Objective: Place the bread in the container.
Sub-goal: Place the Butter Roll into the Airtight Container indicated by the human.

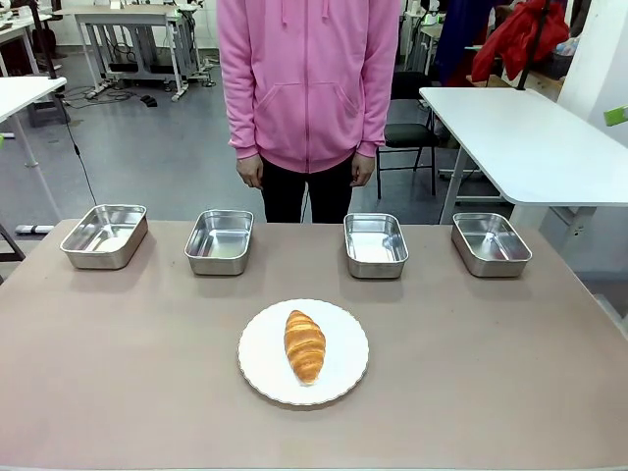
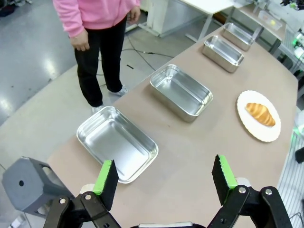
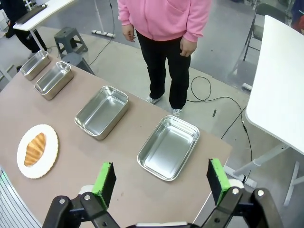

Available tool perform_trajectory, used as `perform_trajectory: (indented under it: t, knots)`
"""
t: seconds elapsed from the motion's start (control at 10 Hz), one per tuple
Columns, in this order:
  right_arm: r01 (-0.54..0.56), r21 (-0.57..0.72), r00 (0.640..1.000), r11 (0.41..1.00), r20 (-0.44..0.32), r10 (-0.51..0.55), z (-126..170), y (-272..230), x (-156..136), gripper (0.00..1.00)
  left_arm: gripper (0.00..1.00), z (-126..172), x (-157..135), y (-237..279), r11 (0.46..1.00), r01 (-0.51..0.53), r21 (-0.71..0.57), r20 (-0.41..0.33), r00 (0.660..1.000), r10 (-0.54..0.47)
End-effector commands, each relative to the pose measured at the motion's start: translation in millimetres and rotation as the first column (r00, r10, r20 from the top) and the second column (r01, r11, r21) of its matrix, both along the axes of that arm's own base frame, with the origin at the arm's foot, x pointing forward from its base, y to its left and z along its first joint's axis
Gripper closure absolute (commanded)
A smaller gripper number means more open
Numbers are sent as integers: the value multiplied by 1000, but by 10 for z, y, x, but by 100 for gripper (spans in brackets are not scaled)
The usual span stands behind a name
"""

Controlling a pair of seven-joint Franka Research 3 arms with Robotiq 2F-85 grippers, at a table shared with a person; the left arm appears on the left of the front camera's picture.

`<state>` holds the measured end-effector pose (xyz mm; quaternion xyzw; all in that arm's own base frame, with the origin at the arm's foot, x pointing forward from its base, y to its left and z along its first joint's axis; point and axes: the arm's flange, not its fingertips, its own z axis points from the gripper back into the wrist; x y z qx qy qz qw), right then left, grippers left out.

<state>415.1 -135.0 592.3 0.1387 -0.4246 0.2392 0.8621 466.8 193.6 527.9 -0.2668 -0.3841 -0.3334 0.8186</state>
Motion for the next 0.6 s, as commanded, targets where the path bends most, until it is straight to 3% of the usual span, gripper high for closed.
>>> perform_trajectory:
  t: [0.0, 0.1, 0.5]
  knots:
    - [47, 21, 999, 999, -9, -46, 9, -11, 53, 0, 0, 76, 24, -14, 998, -47, -51, -36, 998, 45]
    - [0, 0, 1000, 1000, 0, 0, 0, 0, 0, 0, 0, 0, 0, 0, 1000, 0, 0, 0, 1000, 0]
    - [0, 0, 1000, 1000, 0, 0, 0, 0, 0, 0, 0, 0, 0, 0, 1000, 0, 0, 0, 1000, 0]
